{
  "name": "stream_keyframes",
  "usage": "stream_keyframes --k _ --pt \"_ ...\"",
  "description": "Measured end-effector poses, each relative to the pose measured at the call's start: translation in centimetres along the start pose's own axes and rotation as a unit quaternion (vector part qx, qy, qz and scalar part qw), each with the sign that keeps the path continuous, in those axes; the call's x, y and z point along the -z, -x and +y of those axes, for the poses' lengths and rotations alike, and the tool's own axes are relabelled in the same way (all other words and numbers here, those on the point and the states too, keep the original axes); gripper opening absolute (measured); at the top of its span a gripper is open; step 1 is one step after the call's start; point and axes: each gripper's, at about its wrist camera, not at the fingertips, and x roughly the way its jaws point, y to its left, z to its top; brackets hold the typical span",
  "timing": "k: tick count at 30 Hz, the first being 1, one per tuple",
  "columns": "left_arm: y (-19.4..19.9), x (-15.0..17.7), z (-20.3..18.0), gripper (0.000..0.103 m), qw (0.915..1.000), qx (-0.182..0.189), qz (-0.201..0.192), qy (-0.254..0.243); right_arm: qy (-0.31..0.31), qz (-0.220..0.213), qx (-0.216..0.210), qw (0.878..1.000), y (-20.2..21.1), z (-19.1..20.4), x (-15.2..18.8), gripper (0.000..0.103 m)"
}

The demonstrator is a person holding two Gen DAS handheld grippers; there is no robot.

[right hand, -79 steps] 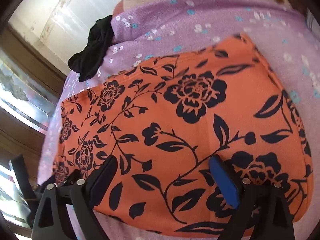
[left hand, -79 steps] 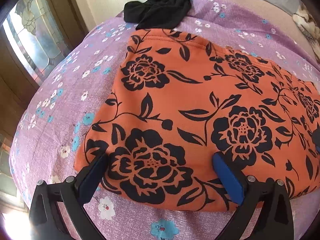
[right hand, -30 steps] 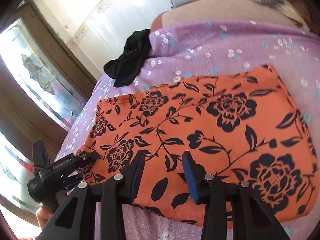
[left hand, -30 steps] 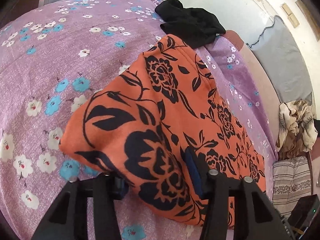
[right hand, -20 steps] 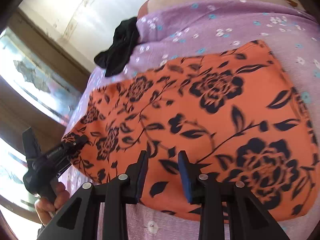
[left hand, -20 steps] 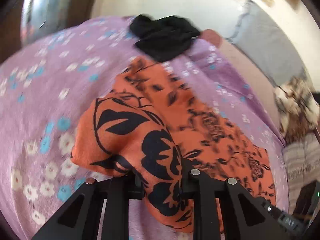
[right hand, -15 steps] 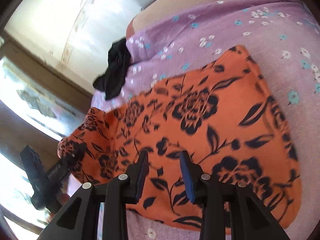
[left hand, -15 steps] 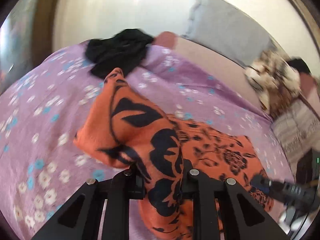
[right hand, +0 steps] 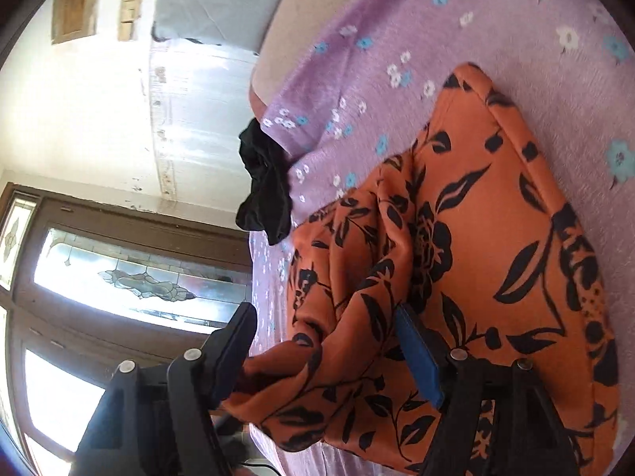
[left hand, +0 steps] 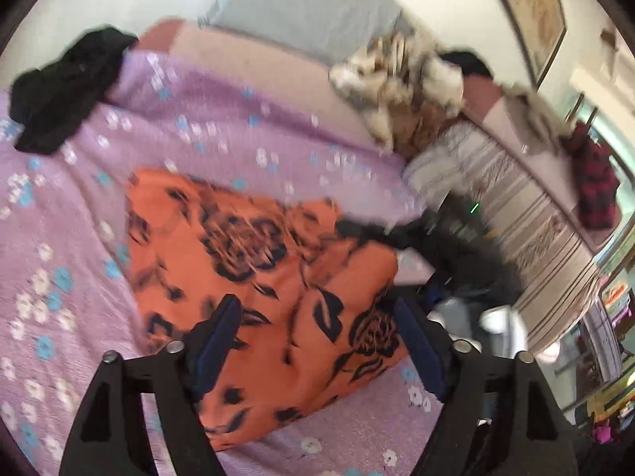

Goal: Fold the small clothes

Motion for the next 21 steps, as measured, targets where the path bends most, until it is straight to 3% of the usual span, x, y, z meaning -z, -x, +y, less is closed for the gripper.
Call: stream_keyframes --k 1,4,7,9,12,13,14,15,17,21 --pt "1.5 -0.2 1.0 0.093 0.9997 -0.009 -0.022 0.009 -0.005 0.008 0.007 1.0 -0.7 -0.2 -0.2 0.075" --pt "2.9 0.0 4.0 0.095 0.9966 -0.074 -0.025 0.029 -0.025 0.027 0.002 0.999 -2.5 -0.7 -0.4 0.075" --pt "1.0 1.0 5.9 0.095 0.9909 -0.126 0.027 0.037 -0.022 0.024 0.007 0.999 -3.0 -0.4 -0.9 0.076" --pt "-1.1 1.8 6.2 0.095 0.9878 -0.135 0.07 0.031 -0.016 0.015 0.015 1.0 -3.5 -0.3 -1.2 0.079" --pt "-2.9 2.6 5.0 0.094 0.9859 -0.138 0.095 0.005 -0.012 0.029 -0.005 1.0 -5.1 -0.5 -1.2 0.079" --pt "-3.2 2.7 4.5 0.094 0.9856 -0.138 0.096 -0.006 0.006 0.033 0.01 0.999 -5.8 -0.1 -1.1 0.071" --pt "-3.3 2.8 4.0 0.094 0.9857 -0.136 0.098 -0.014 0.035 0.036 0.039 0.998 -6.5 0.5 -0.8 0.042" --pt "-3.5 2.7 3.6 0.094 0.9857 -0.134 0.1 -0.019 0.07 0.034 0.071 0.994 -6.9 1.4 -0.5 0.027" --pt "-3.9 2.7 2.8 0.094 0.9861 -0.132 0.097 -0.028 0.128 0.006 0.102 0.986 -6.5 3.6 0.2 0.021" --pt "-4.0 2.1 1.9 0.094 0.9923 -0.099 0.072 -0.017 0.226 -0.056 0.11 0.966 -2.9 7.8 0.9 0.018"
